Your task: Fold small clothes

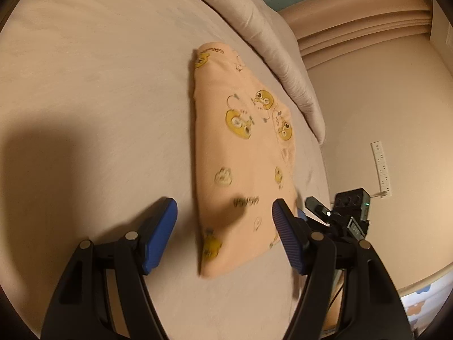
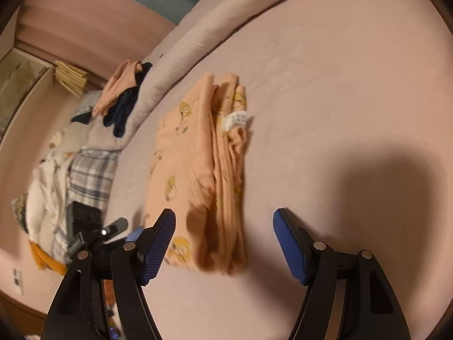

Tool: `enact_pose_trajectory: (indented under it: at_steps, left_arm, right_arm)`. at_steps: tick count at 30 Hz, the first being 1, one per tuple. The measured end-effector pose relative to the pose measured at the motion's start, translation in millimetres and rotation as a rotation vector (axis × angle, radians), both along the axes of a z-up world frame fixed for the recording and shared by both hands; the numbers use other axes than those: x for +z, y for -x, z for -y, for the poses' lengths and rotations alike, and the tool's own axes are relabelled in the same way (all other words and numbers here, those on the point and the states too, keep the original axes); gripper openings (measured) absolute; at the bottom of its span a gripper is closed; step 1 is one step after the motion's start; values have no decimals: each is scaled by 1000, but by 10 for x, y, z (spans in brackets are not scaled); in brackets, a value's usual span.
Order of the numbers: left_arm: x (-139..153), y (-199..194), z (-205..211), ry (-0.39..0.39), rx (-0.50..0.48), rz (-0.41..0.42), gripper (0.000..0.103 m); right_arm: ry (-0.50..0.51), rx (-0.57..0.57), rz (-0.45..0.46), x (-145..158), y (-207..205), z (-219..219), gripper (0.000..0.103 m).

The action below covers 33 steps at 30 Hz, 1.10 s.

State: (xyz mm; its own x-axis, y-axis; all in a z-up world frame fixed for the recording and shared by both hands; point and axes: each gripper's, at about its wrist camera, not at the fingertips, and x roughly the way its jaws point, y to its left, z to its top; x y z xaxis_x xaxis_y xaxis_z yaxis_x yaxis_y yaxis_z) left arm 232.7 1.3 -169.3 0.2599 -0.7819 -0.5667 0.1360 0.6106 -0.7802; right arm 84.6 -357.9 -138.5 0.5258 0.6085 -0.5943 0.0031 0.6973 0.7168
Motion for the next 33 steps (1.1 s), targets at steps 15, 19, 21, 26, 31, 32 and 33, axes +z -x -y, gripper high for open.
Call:
enact_pose_trajectory:
  at_steps: [15,19,21,26,31,32,33]
  left_arm:
    - [-39,-387,382,11,-80,36,70]
    - [-76,-505,378,50,-71,16,69]
    - [-60,-511,379,44,-72,22,69]
    - [-50,-539,412,27,-74,37,66]
    - [-102,-545,341,-15,-46,18,43]
    - [-120,-545,317,-16,-34,5,39]
    - [-134,-552,311,-16,-26,-2,38]
  right_arm:
    - [-38,69,9,-22,-552,-184,71]
    - [-30,91,13,-25,-651,-220,71]
    - [-11,98,19,-18,-667,-244,71]
    - [16,98,32,-24,-671,-241,60]
    - [36,78,27,-42,-650,-199,46]
    - [43,74,28,-35,-643,-214,44]
    - [60,69,30,-22,-635,-235,42]
